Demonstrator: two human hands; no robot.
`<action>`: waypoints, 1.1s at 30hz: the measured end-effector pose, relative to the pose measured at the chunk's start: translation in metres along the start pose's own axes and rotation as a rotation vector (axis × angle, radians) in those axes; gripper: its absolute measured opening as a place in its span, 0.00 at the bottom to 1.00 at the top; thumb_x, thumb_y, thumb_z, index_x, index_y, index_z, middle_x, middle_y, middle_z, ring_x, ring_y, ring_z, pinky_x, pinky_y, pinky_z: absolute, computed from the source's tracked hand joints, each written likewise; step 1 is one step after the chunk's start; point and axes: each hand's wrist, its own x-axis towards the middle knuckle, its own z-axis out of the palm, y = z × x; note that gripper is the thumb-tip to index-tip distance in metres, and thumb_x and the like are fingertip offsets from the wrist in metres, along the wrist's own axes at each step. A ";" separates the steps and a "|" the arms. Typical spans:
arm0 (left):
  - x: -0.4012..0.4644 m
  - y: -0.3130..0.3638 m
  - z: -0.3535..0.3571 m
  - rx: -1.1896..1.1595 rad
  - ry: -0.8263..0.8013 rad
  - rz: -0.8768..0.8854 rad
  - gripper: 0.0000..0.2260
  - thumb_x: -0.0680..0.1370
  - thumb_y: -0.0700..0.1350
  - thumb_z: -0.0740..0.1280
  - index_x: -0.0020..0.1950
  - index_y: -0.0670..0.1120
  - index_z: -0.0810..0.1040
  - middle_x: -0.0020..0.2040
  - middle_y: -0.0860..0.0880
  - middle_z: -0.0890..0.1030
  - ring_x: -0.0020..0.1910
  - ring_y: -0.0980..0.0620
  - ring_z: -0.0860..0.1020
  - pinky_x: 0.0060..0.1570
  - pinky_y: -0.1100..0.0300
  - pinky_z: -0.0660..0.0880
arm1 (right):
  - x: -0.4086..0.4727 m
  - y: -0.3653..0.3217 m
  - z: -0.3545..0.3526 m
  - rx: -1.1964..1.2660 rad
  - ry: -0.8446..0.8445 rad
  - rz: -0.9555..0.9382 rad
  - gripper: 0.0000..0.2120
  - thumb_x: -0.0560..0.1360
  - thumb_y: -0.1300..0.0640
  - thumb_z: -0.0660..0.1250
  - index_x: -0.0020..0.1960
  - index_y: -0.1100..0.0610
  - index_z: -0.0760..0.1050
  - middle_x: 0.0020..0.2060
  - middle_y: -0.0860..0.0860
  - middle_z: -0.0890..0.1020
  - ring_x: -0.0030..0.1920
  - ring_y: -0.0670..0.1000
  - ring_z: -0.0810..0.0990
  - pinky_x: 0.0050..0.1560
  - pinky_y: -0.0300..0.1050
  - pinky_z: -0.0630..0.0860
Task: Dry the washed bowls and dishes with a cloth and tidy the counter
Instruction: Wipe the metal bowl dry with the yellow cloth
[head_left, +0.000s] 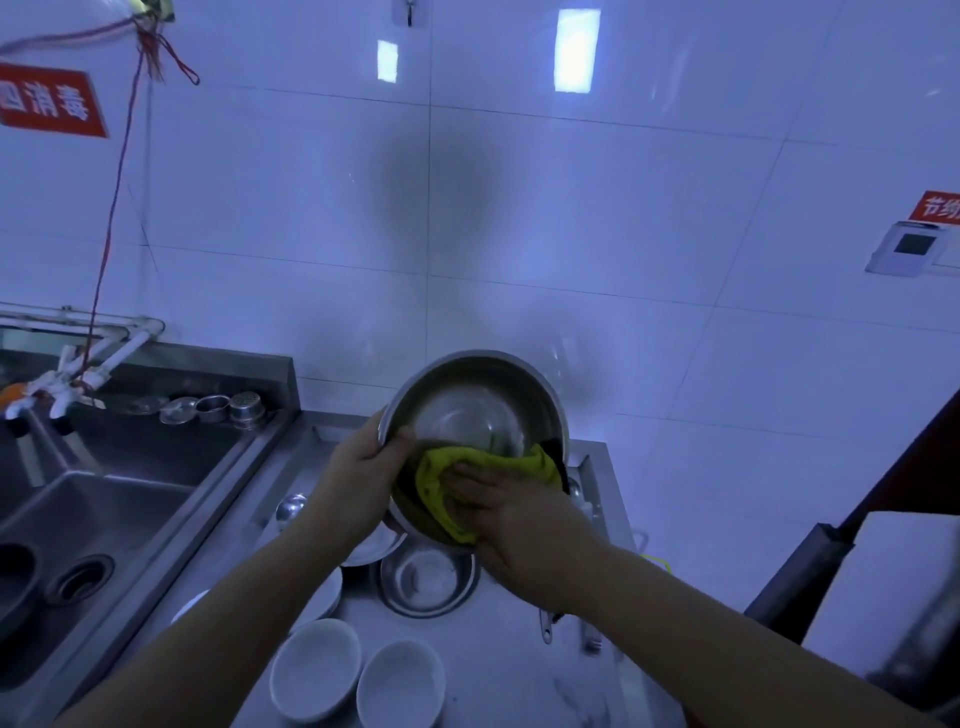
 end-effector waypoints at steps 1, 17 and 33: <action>-0.001 0.001 -0.001 0.019 -0.025 0.002 0.09 0.81 0.42 0.58 0.49 0.52 0.78 0.31 0.50 0.80 0.26 0.49 0.79 0.20 0.60 0.73 | -0.005 0.003 -0.003 -0.048 -0.005 0.005 0.19 0.69 0.56 0.70 0.59 0.58 0.80 0.63 0.53 0.79 0.65 0.54 0.75 0.63 0.53 0.73; 0.001 0.009 0.004 0.207 -0.041 0.048 0.19 0.73 0.40 0.59 0.46 0.65 0.77 0.30 0.57 0.80 0.31 0.50 0.78 0.27 0.56 0.74 | 0.004 0.045 -0.042 -0.356 0.002 -0.043 0.26 0.72 0.47 0.62 0.66 0.58 0.74 0.68 0.56 0.73 0.71 0.56 0.68 0.74 0.55 0.56; -0.006 0.021 0.017 -0.046 0.122 -0.004 0.16 0.75 0.35 0.60 0.33 0.52 0.78 0.24 0.52 0.77 0.22 0.54 0.75 0.19 0.62 0.69 | -0.008 -0.018 0.013 -0.082 0.428 0.005 0.21 0.70 0.58 0.69 0.62 0.59 0.75 0.58 0.58 0.79 0.47 0.56 0.78 0.42 0.49 0.73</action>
